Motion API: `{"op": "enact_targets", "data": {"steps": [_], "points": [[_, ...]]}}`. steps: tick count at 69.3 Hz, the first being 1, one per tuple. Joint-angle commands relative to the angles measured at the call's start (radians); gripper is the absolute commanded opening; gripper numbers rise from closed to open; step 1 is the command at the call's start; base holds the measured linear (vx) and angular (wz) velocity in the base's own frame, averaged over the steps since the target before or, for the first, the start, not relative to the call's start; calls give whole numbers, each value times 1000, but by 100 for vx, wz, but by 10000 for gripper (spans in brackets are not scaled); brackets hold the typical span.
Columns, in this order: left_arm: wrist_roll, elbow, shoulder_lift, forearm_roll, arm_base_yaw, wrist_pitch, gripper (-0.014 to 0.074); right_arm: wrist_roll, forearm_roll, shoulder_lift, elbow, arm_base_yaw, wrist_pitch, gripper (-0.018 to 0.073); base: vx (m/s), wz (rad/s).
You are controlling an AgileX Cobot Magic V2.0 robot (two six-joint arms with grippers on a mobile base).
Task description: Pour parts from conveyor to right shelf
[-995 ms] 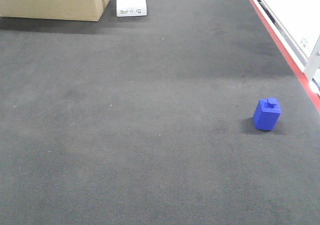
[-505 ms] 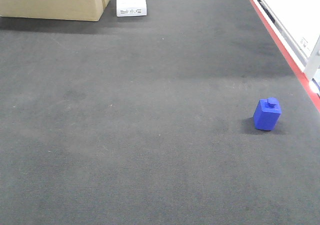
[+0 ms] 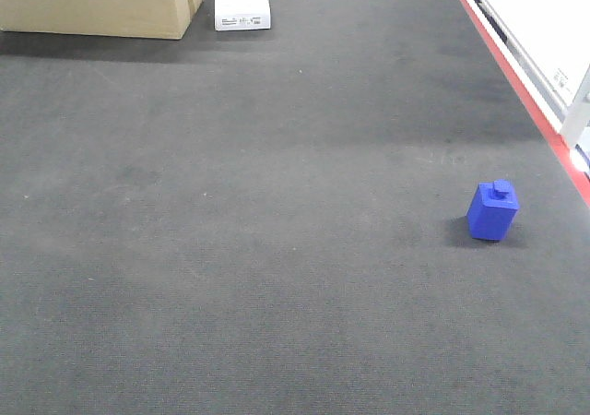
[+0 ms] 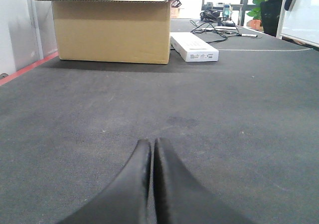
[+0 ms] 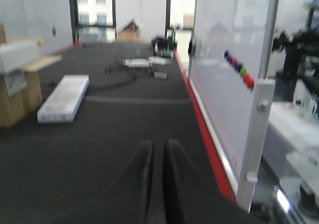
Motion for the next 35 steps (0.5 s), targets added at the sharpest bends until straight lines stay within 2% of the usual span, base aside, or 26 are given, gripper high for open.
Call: {"op": "enact_targets", "data": {"steps": [1,12,18,24,35], "points": [[-8,-20,-13,-7,-5,-79,-6,0,3,142,-112,0,55,193,0,0],[-8,-20,-13,-7,-5,-79,-6,3,33,369,-226,0,193,526,0,0],[-8,-20,-13,-7,-5,-79,-6,3,37,465,-260,0,234,656,0,0],[-8,-20,-13,-7,-5,-79,-6,10,45,546,-282,-1,271,704,0,0],[-8,-20,-13,-7,-5,-79,-6,15,47,662,-376,-2,439,681,0,0]]}}
